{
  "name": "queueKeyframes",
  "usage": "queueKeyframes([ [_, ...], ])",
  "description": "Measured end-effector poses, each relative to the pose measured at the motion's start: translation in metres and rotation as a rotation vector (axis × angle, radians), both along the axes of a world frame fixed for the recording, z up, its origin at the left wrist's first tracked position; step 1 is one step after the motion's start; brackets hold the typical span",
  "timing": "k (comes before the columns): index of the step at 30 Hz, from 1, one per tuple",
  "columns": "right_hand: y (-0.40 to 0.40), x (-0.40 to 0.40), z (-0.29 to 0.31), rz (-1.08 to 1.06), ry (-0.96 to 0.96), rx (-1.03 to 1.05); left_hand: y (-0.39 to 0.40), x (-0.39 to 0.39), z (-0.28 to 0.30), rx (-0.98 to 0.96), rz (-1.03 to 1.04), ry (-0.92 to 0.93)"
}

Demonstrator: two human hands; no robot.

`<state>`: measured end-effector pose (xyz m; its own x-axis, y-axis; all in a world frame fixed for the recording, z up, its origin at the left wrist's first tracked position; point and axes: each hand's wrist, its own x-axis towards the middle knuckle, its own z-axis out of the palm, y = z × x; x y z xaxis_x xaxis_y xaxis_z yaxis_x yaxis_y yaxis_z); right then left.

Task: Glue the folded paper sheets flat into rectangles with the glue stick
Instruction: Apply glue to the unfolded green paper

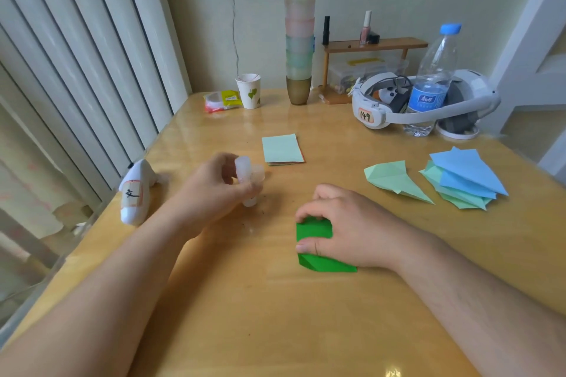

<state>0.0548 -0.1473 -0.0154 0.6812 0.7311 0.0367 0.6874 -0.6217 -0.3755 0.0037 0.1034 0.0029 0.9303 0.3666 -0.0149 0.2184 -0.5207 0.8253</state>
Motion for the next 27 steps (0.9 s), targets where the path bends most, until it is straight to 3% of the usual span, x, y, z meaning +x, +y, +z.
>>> queueKeyframes([
  [3, -0.001, -0.001, 0.001, -0.002, 0.019, -0.011, -0.004, 0.0, 0.001, -0.027, 0.012, -0.057],
  [6, 0.0, 0.001, 0.0, -0.013, 0.047, 0.044, -0.01, -0.003, 0.007, -0.308, -0.088, -0.171],
  [11, 0.002, 0.004, 0.001, -0.046, -0.004, 0.098, -0.036, -0.008, 0.003, -0.74, -0.287, -0.094],
  [14, -0.001, 0.005, 0.003, -0.087, -0.044, 0.235, -0.048, -0.011, -0.002, -0.787, -0.352, -0.085],
  [17, -0.005, 0.008, 0.005, -0.083, 0.065, 0.454, -0.054, -0.013, -0.002, -0.809, -0.408, -0.124],
  [20, -0.006, 0.008, 0.005, -0.026, 0.096, 0.487, -0.058, -0.014, -0.005, -0.877, -0.457, -0.141],
  [22, -0.002, 0.006, 0.003, 0.024, 0.051, 0.536, -0.062, -0.014, -0.006, -0.941, -0.472, -0.135],
  [27, 0.012, 0.0, 0.0, 0.081, -0.113, 0.899, -0.069, -0.014, -0.005, -1.085, -0.528, -0.087],
])
